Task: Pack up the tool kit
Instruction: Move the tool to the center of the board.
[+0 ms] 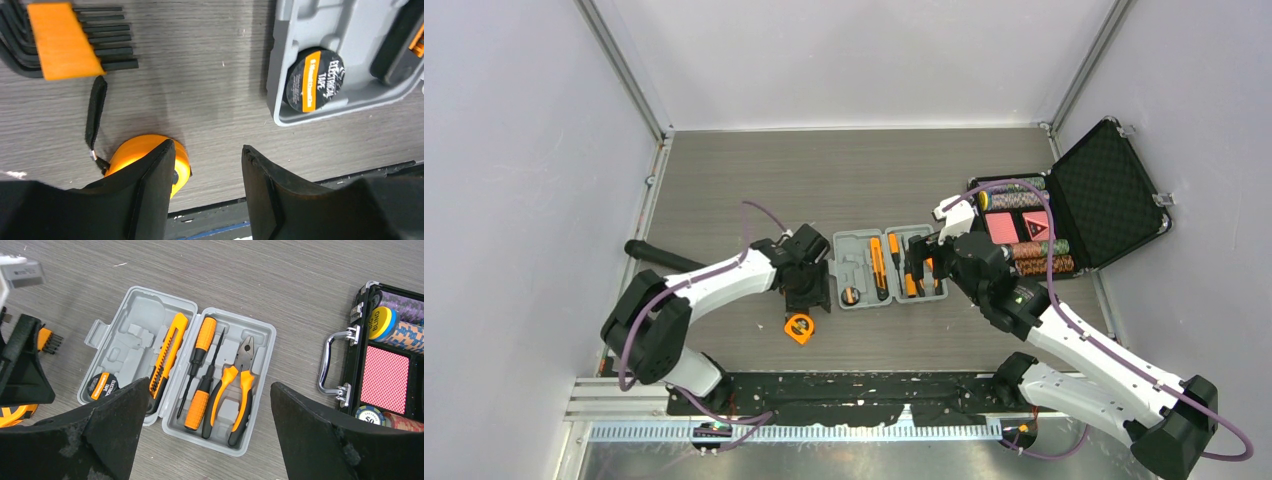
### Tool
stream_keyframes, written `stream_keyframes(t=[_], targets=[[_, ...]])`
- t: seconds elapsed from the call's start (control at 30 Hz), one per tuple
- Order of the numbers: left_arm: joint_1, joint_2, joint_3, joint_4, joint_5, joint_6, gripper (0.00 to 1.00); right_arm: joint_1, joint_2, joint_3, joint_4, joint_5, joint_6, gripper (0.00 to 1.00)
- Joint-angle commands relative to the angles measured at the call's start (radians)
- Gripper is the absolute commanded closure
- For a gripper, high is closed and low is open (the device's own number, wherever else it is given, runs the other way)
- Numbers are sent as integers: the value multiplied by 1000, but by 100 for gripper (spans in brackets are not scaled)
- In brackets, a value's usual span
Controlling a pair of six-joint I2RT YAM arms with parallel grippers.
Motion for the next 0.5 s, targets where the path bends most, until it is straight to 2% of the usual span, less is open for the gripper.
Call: stream_keyframes(t=[0.0,0.07,0.17,0.47], targets=[[2,-98,47,-59,-70,39,47,0,4,41,16,-1,0,5],[19,-112,72,-85,-167,40,47,0,4,41,16,-2,0,5],[66,-98,83,-48,-202,40,44,0,4,41,16,-4,0,5],[91,91,151,93,-97,29,41,0,2,41,15,3,-1,5]])
